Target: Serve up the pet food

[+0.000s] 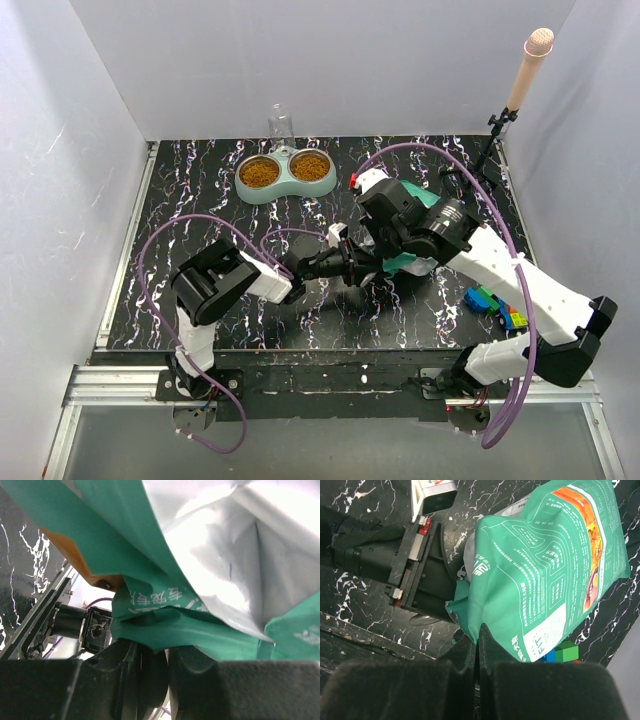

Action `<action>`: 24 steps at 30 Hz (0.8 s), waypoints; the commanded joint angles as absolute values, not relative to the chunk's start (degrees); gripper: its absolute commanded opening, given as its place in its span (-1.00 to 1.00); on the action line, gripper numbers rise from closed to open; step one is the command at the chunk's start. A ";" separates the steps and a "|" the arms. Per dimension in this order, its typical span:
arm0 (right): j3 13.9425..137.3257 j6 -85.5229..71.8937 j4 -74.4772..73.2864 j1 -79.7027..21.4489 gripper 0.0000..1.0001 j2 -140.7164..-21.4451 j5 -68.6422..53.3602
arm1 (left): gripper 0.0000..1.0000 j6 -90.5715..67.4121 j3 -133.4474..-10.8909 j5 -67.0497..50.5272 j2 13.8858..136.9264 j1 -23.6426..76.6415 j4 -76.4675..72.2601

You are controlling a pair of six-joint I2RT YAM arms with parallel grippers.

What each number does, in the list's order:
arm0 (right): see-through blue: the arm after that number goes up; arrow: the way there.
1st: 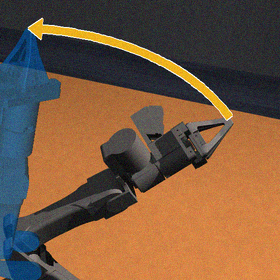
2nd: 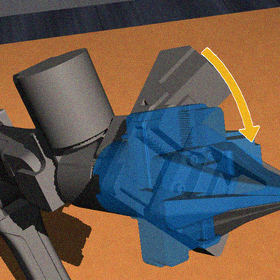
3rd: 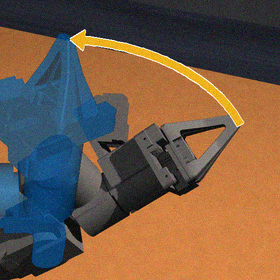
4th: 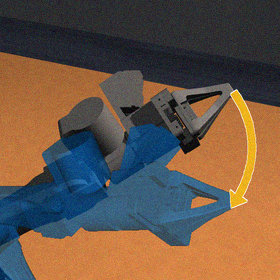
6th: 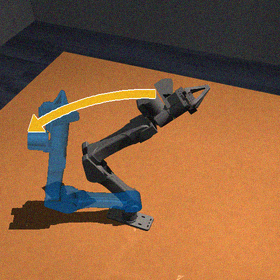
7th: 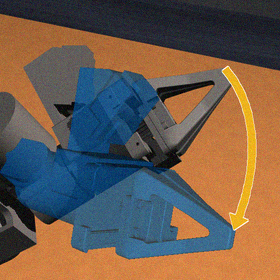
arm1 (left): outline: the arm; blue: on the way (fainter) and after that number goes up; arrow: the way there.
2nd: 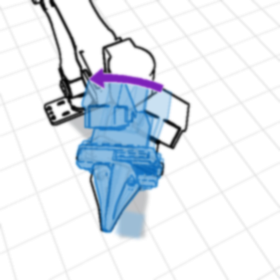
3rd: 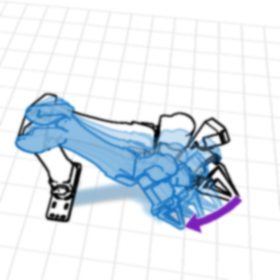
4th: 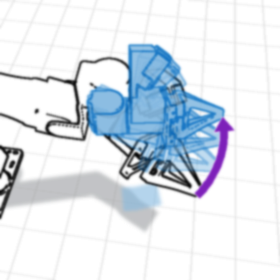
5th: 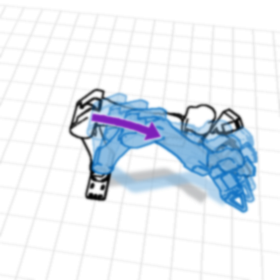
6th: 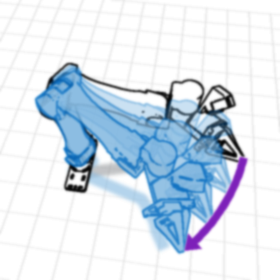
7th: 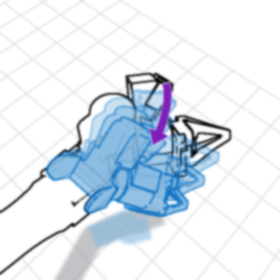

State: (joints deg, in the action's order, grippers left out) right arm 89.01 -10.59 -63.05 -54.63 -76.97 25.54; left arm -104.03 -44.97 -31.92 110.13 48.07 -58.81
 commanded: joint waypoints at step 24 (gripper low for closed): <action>88.06 -9.76 -51.15 -48.34 -0.97 -70.40 28.39 | -1.00 -99.32 -32.52 -28.21 73.32 46.41 -44.06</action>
State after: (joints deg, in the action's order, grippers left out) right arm 85.71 -10.70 -53.49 -50.04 -72.10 25.32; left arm -101.19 -33.56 -30.79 80.27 47.86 -42.92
